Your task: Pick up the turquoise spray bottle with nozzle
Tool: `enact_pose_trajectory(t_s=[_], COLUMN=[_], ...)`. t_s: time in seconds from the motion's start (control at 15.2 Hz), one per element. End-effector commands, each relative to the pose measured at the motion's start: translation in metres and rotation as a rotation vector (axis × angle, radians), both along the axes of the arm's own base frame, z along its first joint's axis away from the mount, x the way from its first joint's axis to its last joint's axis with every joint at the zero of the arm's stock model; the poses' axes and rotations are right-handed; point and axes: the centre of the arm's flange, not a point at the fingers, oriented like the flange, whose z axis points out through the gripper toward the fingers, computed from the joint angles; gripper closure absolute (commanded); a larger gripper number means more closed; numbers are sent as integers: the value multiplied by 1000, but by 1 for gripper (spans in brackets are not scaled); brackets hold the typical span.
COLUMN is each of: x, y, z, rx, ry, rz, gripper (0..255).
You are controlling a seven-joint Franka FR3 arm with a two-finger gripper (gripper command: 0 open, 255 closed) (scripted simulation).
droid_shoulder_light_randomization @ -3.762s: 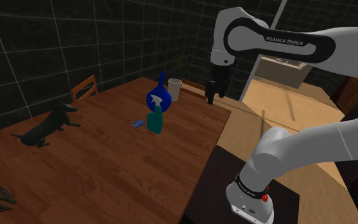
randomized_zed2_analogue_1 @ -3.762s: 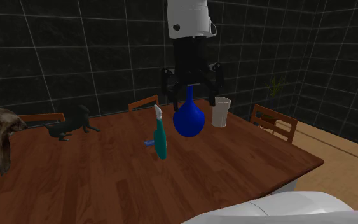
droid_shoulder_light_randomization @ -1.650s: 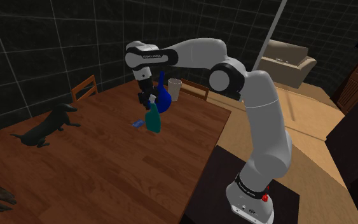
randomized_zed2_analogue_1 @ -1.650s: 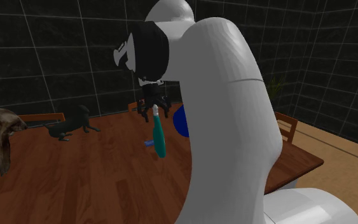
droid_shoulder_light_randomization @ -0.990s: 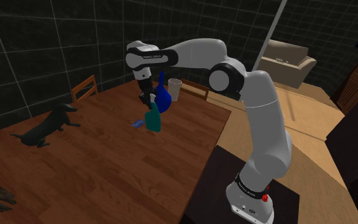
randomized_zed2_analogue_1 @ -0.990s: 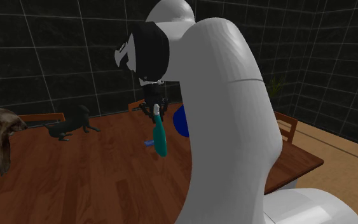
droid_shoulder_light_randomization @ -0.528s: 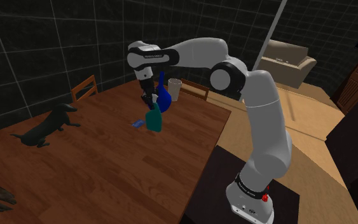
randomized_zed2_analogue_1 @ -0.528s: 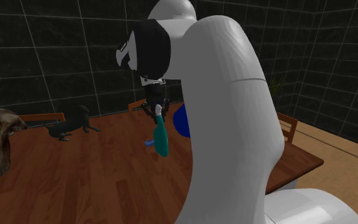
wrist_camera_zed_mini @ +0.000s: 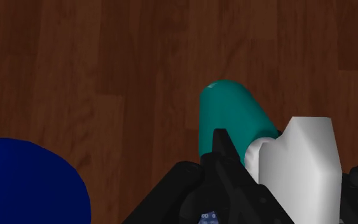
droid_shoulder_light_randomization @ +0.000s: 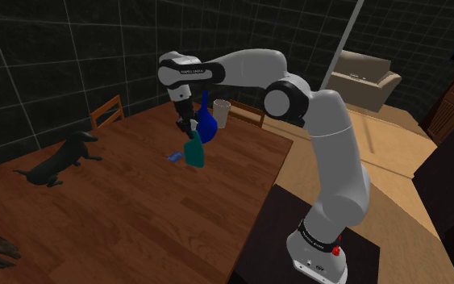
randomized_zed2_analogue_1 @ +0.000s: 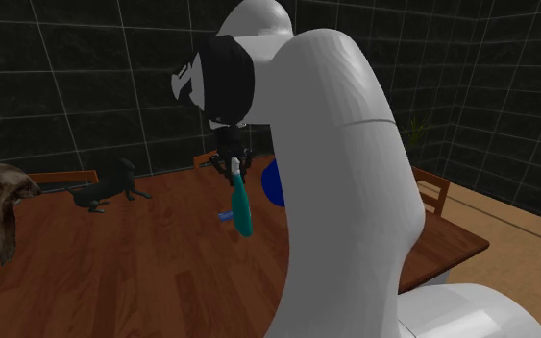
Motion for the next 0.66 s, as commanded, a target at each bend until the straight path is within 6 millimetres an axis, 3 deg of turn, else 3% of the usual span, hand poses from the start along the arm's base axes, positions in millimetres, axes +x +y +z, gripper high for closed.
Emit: enact_pose_trajectory(t_s=[0.0, 0.46, 0.59], x=[-4, -4, -4], y=[-1, -1, -1], z=[-23, 14, 15], rx=[-5, -5, -5], ry=[63, 63, 63], rz=[-1, -1, -1], gripper=[255, 255, 255])
